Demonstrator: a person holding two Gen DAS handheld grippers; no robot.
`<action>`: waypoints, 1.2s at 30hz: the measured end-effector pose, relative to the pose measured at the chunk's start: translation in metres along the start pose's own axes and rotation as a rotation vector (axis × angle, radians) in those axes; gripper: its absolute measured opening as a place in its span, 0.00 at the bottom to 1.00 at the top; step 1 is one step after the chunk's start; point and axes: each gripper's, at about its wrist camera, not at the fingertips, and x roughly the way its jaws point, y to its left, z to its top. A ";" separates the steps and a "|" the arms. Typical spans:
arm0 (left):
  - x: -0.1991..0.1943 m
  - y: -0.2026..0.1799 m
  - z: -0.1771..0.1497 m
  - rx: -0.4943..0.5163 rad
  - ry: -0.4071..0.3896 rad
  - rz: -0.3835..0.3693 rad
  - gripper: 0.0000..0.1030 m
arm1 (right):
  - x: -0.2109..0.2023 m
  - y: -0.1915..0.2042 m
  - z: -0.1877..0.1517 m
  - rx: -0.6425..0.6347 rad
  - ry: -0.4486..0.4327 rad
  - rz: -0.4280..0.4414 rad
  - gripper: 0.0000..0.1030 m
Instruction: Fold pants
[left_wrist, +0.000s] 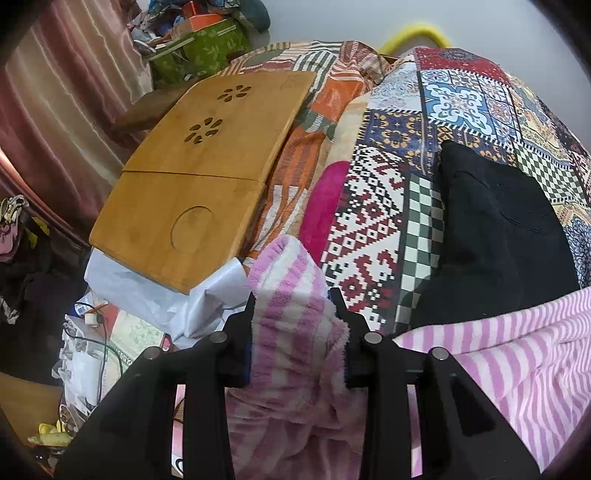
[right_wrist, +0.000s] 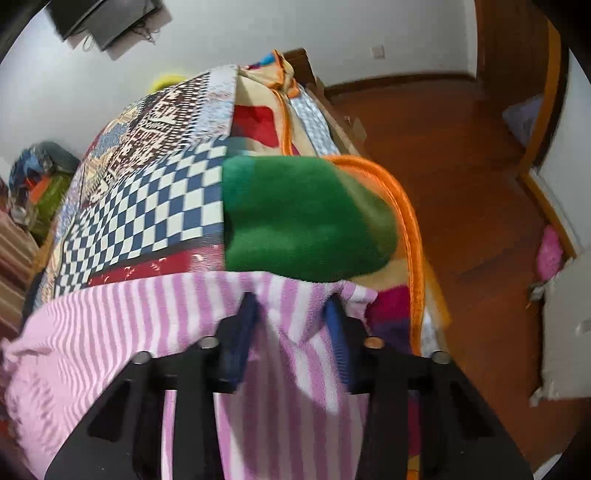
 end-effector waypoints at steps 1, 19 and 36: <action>-0.001 -0.001 0.000 0.005 -0.003 0.001 0.33 | -0.003 0.006 -0.001 -0.019 -0.005 -0.014 0.15; -0.063 0.022 0.015 -0.048 -0.141 -0.041 0.33 | -0.092 0.045 0.030 -0.068 -0.233 -0.074 0.05; -0.160 0.053 -0.015 -0.077 -0.314 -0.124 0.32 | -0.184 0.064 0.023 -0.082 -0.414 -0.061 0.05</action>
